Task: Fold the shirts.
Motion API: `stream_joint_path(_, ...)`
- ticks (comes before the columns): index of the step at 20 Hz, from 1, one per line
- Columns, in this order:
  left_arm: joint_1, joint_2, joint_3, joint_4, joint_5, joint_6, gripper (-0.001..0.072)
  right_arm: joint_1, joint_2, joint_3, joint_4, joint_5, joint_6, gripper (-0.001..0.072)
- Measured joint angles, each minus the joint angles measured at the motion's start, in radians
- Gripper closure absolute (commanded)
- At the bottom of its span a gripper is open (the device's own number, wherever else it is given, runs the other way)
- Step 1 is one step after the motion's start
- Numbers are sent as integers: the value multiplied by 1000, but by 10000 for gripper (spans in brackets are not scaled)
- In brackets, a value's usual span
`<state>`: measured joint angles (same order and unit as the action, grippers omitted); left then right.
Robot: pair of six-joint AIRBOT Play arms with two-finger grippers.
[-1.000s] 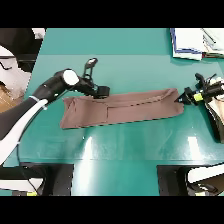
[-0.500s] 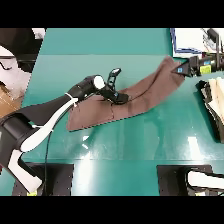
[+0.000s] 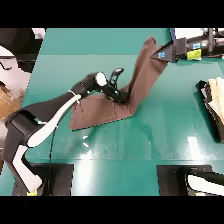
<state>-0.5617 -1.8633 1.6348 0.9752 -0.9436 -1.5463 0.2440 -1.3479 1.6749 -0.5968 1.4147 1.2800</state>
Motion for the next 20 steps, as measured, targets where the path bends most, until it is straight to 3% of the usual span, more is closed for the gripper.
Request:
stream_joint_path(8, 287, 351, 39, 205, -141, 4, 684, 349, -122, 13, 4, -135, -26, 693)
stream_joint_path(9, 324, 402, 40, 232, -148, 6, 684, 409, -156, 14, 4, -174, -37, 627)
stream_joint_path(11, 388, 496, 40, 284, -161, 6, 684, 523, -230, 14, 5, -269, -58, 75)
stream_joint_path(12, 415, 537, 41, 304, -164, 7, 685, 567, -264, 14, 5, -307, -65, 41)
stream_joint_path(15, 465, 618, 42, 345, -179, 8, 685, 629, -340, 13, -16, -356, -77, 109)
stream_joint_path(20, 489, 660, 42, 353, -218, 10, 685, 489, -317, -82, -132, -315, -55, 113)
